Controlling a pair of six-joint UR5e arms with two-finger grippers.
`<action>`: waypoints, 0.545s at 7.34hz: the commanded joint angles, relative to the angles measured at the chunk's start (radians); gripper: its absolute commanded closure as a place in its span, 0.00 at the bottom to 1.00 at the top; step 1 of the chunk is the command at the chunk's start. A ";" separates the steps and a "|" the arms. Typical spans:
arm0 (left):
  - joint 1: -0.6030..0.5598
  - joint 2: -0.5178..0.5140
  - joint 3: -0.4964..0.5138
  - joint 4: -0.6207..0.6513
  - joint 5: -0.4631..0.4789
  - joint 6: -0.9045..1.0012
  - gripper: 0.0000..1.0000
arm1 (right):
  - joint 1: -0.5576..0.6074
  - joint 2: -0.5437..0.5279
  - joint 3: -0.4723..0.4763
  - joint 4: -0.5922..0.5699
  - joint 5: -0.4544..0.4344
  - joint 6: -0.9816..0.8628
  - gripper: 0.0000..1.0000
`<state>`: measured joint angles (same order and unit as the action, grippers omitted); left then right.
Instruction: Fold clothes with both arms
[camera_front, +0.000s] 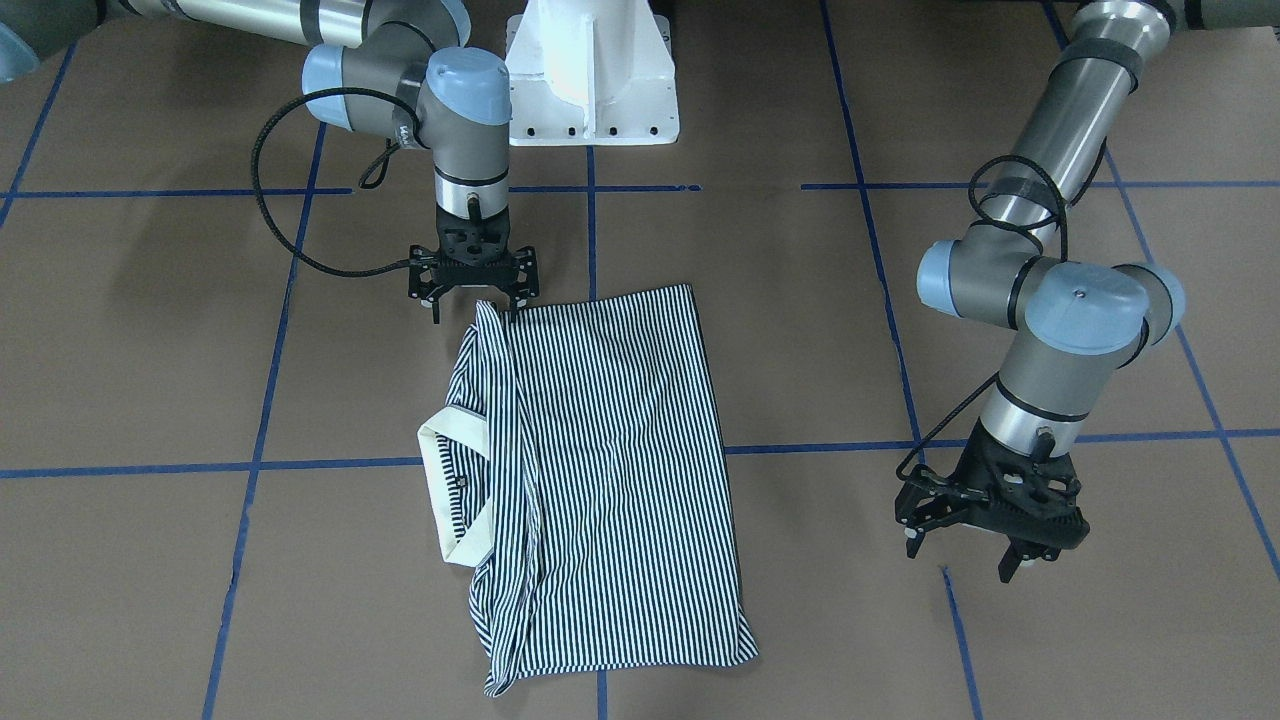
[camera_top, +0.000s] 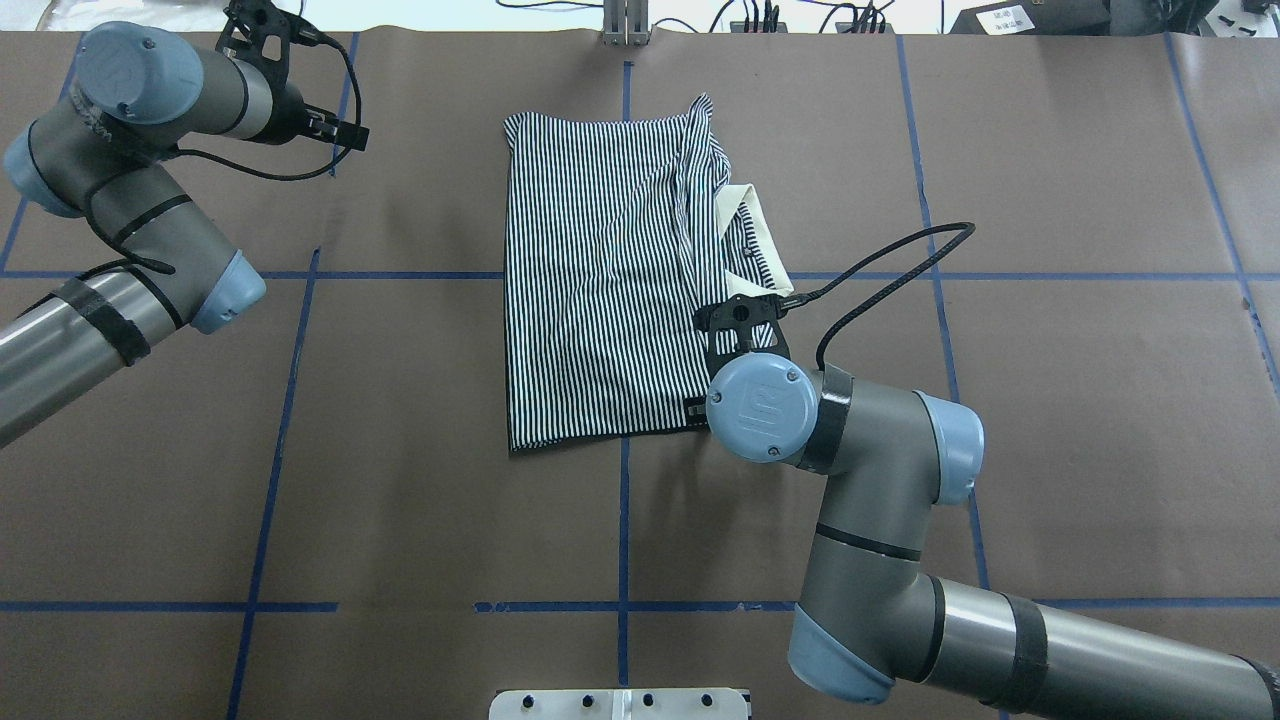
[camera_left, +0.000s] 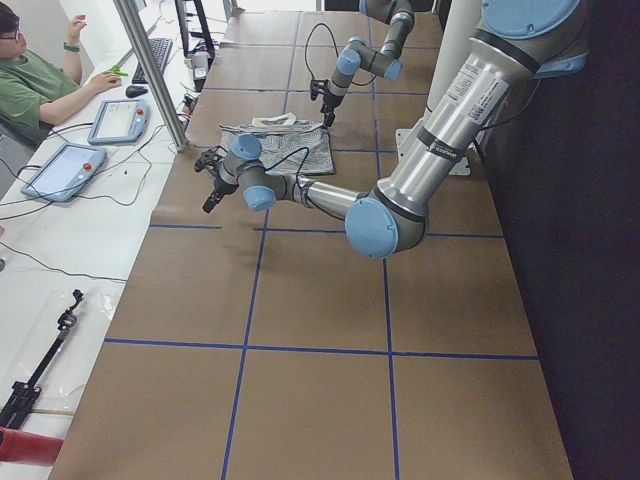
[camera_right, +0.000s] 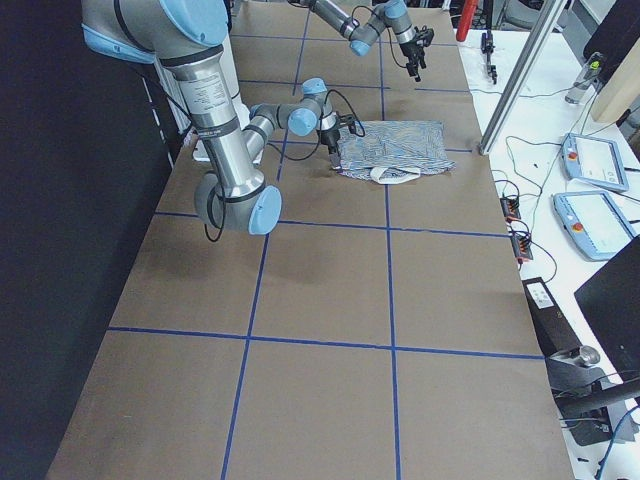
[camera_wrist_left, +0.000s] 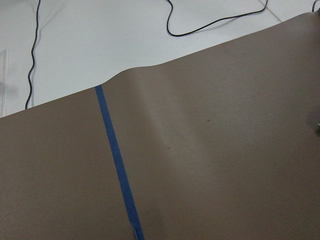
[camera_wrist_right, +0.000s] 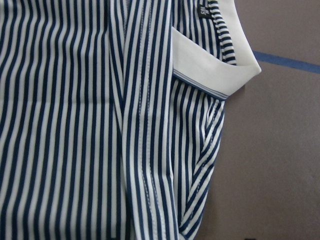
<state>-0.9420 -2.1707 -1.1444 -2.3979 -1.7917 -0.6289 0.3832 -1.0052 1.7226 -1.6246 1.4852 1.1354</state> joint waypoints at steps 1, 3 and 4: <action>0.003 0.000 0.002 -0.001 0.000 -0.002 0.00 | -0.001 0.037 0.003 -0.083 0.003 -0.125 0.76; 0.005 0.000 0.002 -0.001 0.000 -0.002 0.00 | 0.000 0.036 0.000 -0.083 0.000 -0.161 0.87; 0.006 0.000 0.003 -0.001 0.000 -0.002 0.00 | 0.000 0.036 -0.003 -0.083 -0.003 -0.161 1.00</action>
<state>-0.9371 -2.1706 -1.1423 -2.3991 -1.7917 -0.6304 0.3832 -0.9703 1.7221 -1.7057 1.4849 0.9824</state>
